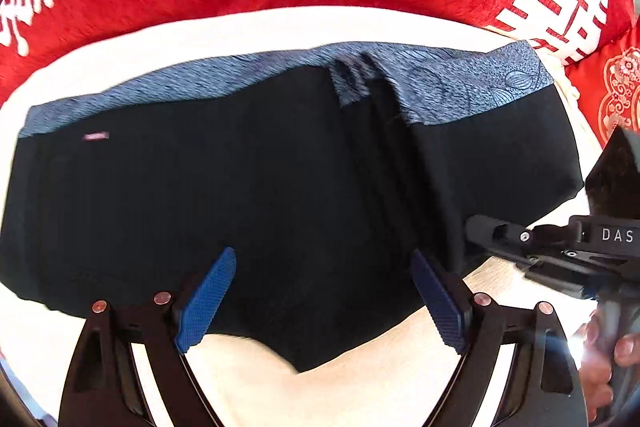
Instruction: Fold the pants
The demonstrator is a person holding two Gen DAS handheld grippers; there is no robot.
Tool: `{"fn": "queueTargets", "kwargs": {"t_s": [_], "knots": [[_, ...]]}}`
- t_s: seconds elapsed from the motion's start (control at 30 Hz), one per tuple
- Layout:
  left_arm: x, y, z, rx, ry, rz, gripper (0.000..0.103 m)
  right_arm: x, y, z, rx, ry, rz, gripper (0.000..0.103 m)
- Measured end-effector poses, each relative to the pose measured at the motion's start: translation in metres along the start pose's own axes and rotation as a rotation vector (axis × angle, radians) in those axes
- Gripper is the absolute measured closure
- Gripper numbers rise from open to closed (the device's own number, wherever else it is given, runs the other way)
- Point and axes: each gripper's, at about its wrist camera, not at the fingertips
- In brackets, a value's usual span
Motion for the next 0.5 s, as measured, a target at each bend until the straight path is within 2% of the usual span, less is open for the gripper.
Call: {"fn": "queueTargets", "kwargs": {"t_s": [0.07, 0.1, 0.13, 0.2, 0.3, 0.37, 0.4, 0.43, 0.5], "knots": [[0.001, 0.008, -0.006, 0.013, 0.016, 0.009, 0.013, -0.001, 0.002, -0.019, -0.082, 0.091, -0.021, 0.094], [0.003, 0.015, -0.009, 0.018, 0.027, 0.016, 0.013, -0.001, 0.003, -0.028, -0.110, 0.132, -0.049, 0.085], [0.005, 0.020, -0.009, 0.018, 0.032, 0.024, 0.013, -0.004, 0.007, -0.038, -0.143, 0.178, -0.080, 0.071], [0.013, 0.032, -0.005, 0.007, 0.032, 0.046, 0.013, -0.009, 0.026, -0.053, -0.205, 0.260, -0.065, 0.053], [0.026, 0.043, 0.011, -0.023, 0.004, 0.075, 0.013, -0.002, 0.078, -0.052, -0.231, 0.319, 0.052, 0.053], [0.040, 0.043, 0.033, -0.050, -0.023, 0.079, 0.013, 0.016, 0.104, -0.046, -0.254, 0.308, 0.115, 0.063], [0.046, 0.040, 0.042, -0.061, -0.030, 0.080, 0.013, 0.026, 0.109, -0.047, -0.278, 0.297, 0.130, 0.080], [0.053, 0.036, 0.054, -0.076, -0.038, 0.079, 0.013, 0.039, 0.117, -0.042, -0.315, 0.275, 0.147, 0.083], [0.064, 0.025, 0.072, -0.099, -0.041, 0.074, 0.013, 0.056, 0.126, -0.031, -0.344, 0.257, 0.164, 0.083]]}}
Point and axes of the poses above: each gripper's, at about its wrist camera, not at the fingertips, and y roughly against the way its jaws point, z to its right, x to its top, and after that the axes turned 6 degrees about -z, right-handed
